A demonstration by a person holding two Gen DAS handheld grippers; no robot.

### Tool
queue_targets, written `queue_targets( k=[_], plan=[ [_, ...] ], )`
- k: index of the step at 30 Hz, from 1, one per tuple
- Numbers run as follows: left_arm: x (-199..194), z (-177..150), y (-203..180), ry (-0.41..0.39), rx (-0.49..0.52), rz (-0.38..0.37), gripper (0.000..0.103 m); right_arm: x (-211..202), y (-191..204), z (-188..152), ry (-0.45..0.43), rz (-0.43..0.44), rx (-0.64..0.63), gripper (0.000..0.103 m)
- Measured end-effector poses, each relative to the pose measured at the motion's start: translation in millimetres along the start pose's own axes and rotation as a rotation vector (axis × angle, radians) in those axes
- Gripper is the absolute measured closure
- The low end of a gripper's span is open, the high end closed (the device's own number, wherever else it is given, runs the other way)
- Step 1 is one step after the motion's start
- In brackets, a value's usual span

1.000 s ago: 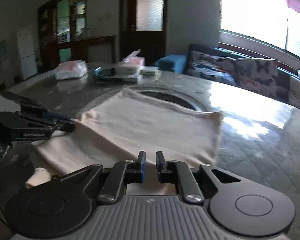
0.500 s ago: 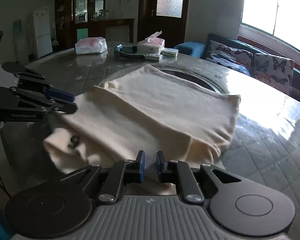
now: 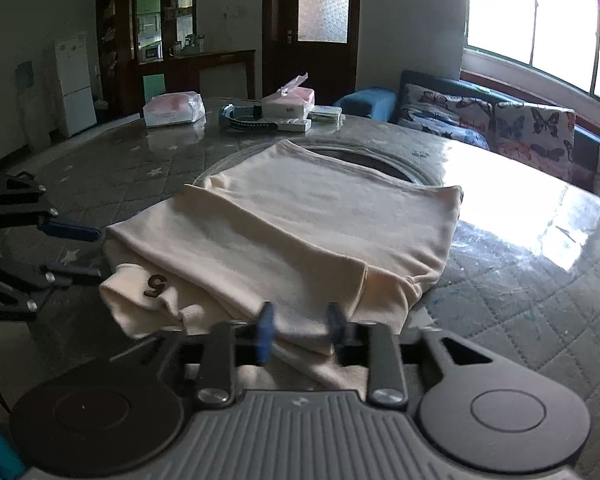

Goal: Fold clothes
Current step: 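Grasp the sweatshirt hem edge with both grippers and lift it toward the collar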

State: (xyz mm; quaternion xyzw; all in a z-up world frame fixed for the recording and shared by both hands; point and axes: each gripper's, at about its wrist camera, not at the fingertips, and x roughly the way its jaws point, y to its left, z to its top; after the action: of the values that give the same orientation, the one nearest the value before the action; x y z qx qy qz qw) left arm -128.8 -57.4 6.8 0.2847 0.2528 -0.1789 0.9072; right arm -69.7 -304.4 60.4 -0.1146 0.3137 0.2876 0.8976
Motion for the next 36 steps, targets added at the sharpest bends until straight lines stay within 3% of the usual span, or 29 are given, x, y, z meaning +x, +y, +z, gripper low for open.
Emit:
queue_targets(
  k=[10,12,15,17,22,28,32,34,36],
  plan=[
    [11,10,-24,-0.068,0.108,-0.004,0.066,-20,3,-5,0.004,-0.009,-0.036,0.062],
    [12,11,-24,-0.074,0.106,-0.012,0.075,-23,3,-7,0.012,-0.007,-0.048,0.058],
    [13,16,-19,-0.083,0.074,-0.020,0.088,-24,6,-11,0.026,0.005,-0.073,0.058],
    [11,21,-12,-0.094,0.034,-0.028,0.091,-25,9,-13,0.035,0.015,-0.101,0.053],
    [16,39,14,-0.099,-0.086,-0.052,0.092,-27,22,-18,0.019,0.040,-0.203,0.043],
    [23,53,31,-0.101,-0.160,-0.082,0.093,-10,32,-17,-0.025,0.037,-0.294,0.042],
    [27,54,33,-0.097,-0.173,-0.091,0.093,7,29,-13,-0.017,0.056,-0.284,0.050],
    [28,51,34,-0.092,-0.176,-0.093,0.092,15,26,-11,-0.008,0.071,-0.268,0.070],
    [26,46,32,-0.088,-0.162,-0.083,0.089,20,20,-9,0.004,0.087,-0.236,0.078]
  ],
)
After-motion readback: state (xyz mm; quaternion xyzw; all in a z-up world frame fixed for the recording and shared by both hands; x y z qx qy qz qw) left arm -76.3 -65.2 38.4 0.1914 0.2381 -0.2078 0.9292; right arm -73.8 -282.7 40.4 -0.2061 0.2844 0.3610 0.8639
